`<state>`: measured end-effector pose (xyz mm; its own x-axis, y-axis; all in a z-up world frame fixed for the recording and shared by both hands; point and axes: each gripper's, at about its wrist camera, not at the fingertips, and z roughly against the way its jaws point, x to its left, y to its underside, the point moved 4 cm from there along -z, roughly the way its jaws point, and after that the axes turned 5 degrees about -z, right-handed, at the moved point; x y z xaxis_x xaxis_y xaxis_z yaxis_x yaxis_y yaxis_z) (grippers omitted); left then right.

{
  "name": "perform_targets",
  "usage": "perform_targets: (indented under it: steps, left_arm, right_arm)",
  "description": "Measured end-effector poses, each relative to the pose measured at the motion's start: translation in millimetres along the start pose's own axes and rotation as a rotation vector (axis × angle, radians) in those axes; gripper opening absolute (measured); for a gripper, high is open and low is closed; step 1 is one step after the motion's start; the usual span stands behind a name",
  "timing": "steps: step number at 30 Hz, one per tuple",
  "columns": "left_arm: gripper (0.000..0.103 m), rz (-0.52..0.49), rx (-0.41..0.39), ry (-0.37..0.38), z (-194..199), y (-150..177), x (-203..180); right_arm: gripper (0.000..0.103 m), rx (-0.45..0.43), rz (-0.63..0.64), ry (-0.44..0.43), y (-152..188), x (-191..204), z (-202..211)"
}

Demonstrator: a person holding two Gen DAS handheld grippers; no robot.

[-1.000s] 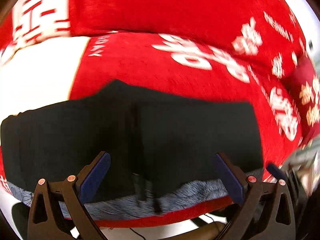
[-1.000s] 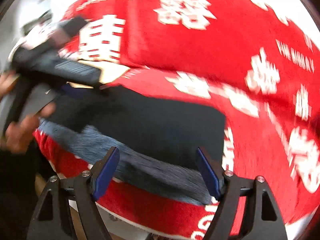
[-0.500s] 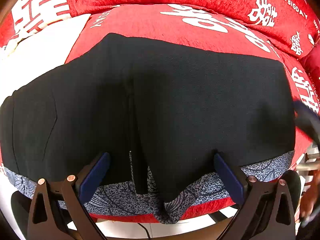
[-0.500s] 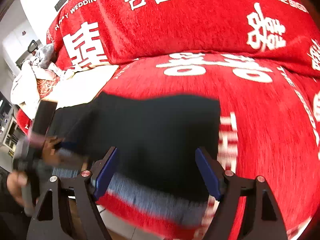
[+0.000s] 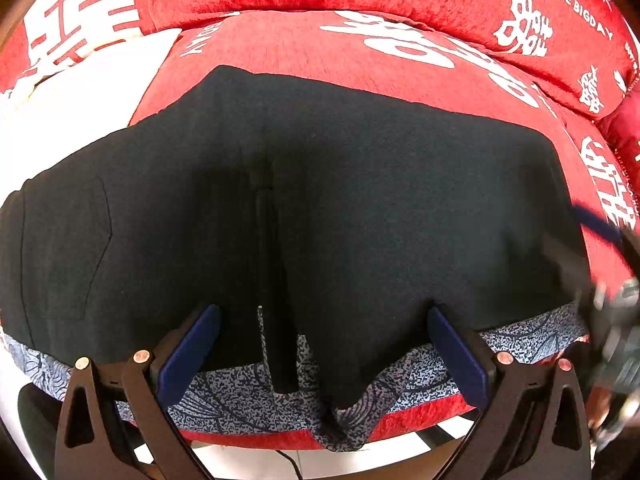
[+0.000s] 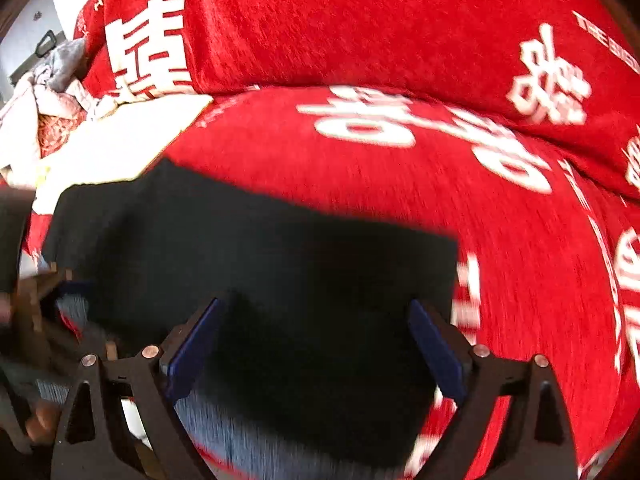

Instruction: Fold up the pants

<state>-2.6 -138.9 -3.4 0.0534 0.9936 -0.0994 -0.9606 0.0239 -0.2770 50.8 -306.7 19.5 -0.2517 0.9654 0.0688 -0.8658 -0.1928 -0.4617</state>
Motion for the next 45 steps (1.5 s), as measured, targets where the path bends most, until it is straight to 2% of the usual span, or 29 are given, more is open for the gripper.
perform_targets:
  steps: [2,5,7,10,13,17,20,22,25,26,29,31,33,34,35,36,37,40,41,43,45]
  left_arm:
    - [0.103,-0.001,-0.001,-0.001,0,0,-1]
    - [0.103,-0.002,-0.006,0.0,0,0,-2]
    - [0.103,-0.002,-0.008,0.001,0,0,-1]
    - [0.103,-0.003,-0.014,-0.001,0,1,-1]
    - [0.103,-0.002,-0.014,-0.001,0,1,-1]
    - [0.103,-0.011,-0.011,0.0,1,2,-2]
    - [0.103,-0.009,-0.004,-0.003,7,3,1]
    - [0.103,0.012,-0.022,-0.02,15,6,7]
    - [0.103,0.004,-0.035,-0.034,19,12,13]
    - [0.103,0.003,-0.032,-0.037,18,14,14]
    - [0.103,0.001,-0.027,-0.019,16,19,16]
    - [0.103,0.005,-0.078,0.012,29,20,15]
    - [0.103,0.007,-0.114,0.042,37,22,17]
    - [0.103,0.006,-0.104,0.018,34,22,19]
    - [0.103,0.006,-0.071,-0.02,26,23,22]
    - [0.103,0.005,-0.029,-0.026,14,24,23]
    - [0.103,0.012,-0.042,-0.017,15,24,25]
    - [0.103,0.027,-0.076,0.008,29,22,26]
    - [0.103,0.026,-0.085,0.006,32,22,28]
    - [0.103,0.038,-0.067,-0.034,29,25,37]
    - [0.103,0.059,-0.068,-0.003,26,28,42]
  right_arm:
    - [0.095,0.004,0.055,0.065,25,2,7]
    - [0.095,0.029,0.09,0.084,39,2,17]
    - [0.095,0.025,0.073,0.074,33,-3,25]
    - [0.095,-0.054,0.054,0.083,8,-8,33]
    - [0.095,-0.08,0.057,0.112,-19,-5,17]
    - [0.095,0.025,0.083,0.194,-25,-4,-30]
    - [0.096,-0.016,0.043,0.178,-21,-2,-10]
    - [0.096,-0.074,0.044,0.154,-11,2,8]
    - [0.096,-0.047,0.061,0.111,14,14,11]
    - [0.097,-0.021,0.069,0.118,24,17,5]
    - [0.098,-0.043,0.113,0.174,35,23,4]
    - [0.098,-0.022,0.087,0.172,30,22,11]
    - [0.098,-0.069,0.064,0.132,19,25,24]
    - [0.098,-0.093,0.065,0.125,13,27,27]
    - [0.098,-0.105,0.071,0.129,6,31,28]
    - [0.098,-0.106,0.077,0.139,0,33,24]
    - [0.099,-0.099,0.08,0.15,-5,35,18]
    - [0.098,0.03,0.083,0.201,-7,35,-16]
    - [0.098,0.011,0.083,0.208,-10,37,-13]
    - [0.099,-0.029,0.07,0.136,-18,46,-3]
    - [0.099,-0.052,0.075,0.098,-30,58,1]
